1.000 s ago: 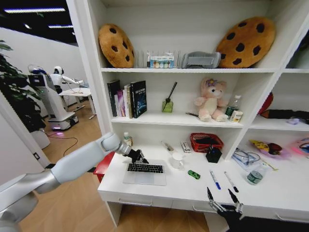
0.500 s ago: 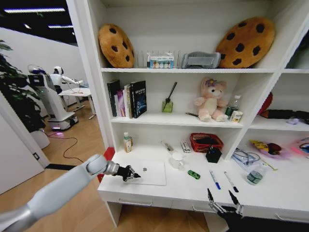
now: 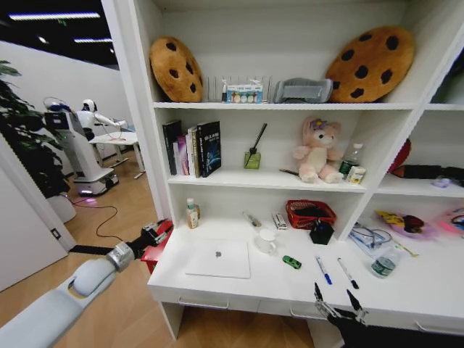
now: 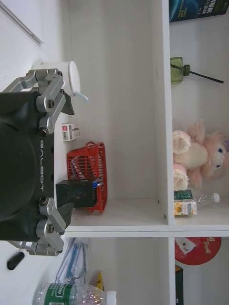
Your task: Organize the objects on the table.
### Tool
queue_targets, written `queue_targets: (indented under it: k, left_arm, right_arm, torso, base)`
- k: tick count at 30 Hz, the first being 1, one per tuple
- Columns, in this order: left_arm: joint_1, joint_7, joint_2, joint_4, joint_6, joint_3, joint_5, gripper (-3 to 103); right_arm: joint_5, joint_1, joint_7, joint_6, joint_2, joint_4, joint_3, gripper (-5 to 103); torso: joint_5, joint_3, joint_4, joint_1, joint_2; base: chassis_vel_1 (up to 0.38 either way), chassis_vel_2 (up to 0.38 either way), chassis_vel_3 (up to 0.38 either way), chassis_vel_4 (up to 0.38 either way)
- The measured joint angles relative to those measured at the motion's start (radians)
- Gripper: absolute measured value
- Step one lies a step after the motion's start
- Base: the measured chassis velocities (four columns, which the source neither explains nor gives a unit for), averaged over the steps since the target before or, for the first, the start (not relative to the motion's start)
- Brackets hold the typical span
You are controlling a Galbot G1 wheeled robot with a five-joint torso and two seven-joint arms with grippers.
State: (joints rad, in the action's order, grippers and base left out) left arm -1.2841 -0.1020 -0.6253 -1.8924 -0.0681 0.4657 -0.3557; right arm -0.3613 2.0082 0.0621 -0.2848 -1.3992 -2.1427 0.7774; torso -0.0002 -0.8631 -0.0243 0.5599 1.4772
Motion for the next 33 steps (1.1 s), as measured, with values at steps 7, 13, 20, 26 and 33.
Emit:
queue_targets:
  k: [7,13,20,26,33]
  left_arm:
    - [-0.317,0.021,-0.180,-0.164,0.032,0.326,0.042,81]
    - [-0.535,0.088,-0.371,-0.332,0.157,0.447,0.011,98]
    - [-0.658,0.233,-0.531,-0.527,0.312,0.443,-0.160,100]
    - [-0.687,0.205,-0.656,-0.588,0.343,0.410,-0.111,100]
    - [-0.712,0.130,-0.772,-0.615,0.331,0.387,0.026,100]
  right_arm:
    - [0.018,0.007,-0.005,0.011,0.009,-0.013,0.004,100]
    - [0.045,0.021,-0.028,0.012,0.016,-0.029,-0.004,100]
    - [0.050,0.021,-0.037,0.038,0.040,-0.064,-0.013,100]
    - [0.048,0.003,-0.038,0.070,0.056,-0.089,-0.016,100]
    - [0.060,0.001,-0.043,0.075,0.059,-0.095,-0.037,100]
  torso:
    - [0.0006,0.000,0.0002,0.000,0.000]
    - [0.0003,0.000,0.0006,0.000,0.000]
    - [0.0004,0.000,0.0002,0.000,0.000]
    - [0.0004,0.000,0.0002,0.000,0.000]
    - [0.0004,0.000,0.0003,0.000,0.000]
  base:
    - [0.000,0.000,0.000,0.000]
    - [0.000,0.000,0.000,0.000]
    - [0.000,0.000,0.000,0.000]
    - [0.000,0.000,0.000,0.000]
    - [0.000,0.000,0.000,0.000]
